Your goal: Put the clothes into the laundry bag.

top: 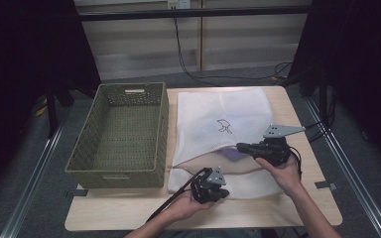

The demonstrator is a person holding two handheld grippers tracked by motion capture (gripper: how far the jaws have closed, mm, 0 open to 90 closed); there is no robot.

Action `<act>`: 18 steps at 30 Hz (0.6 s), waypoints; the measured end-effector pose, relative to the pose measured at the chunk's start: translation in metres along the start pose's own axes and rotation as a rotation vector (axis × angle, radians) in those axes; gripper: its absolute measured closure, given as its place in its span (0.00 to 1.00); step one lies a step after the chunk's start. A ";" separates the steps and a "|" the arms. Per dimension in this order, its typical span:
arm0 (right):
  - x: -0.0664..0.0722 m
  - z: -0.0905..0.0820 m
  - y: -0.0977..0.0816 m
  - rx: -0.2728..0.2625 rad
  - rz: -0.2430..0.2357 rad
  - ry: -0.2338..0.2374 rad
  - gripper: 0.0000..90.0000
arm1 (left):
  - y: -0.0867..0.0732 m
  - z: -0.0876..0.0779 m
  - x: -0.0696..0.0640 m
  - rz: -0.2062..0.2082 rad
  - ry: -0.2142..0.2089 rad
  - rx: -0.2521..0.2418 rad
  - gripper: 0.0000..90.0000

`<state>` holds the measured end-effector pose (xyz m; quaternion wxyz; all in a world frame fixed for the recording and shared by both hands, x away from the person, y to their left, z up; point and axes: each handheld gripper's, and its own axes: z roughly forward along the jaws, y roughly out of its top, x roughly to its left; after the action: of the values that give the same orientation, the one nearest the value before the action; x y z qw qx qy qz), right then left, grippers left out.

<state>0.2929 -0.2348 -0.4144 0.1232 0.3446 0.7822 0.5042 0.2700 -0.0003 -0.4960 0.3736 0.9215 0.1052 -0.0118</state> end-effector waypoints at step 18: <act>0.009 0.013 -0.046 0.165 -0.019 0.011 0.99 | 0.001 0.003 0.000 -0.008 0.006 -0.019 1.00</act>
<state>0.2743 -0.2311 -0.4594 0.0947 0.3435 0.8249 0.4388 0.2699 -0.0031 -0.4975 0.3820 0.9175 0.1103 -0.0093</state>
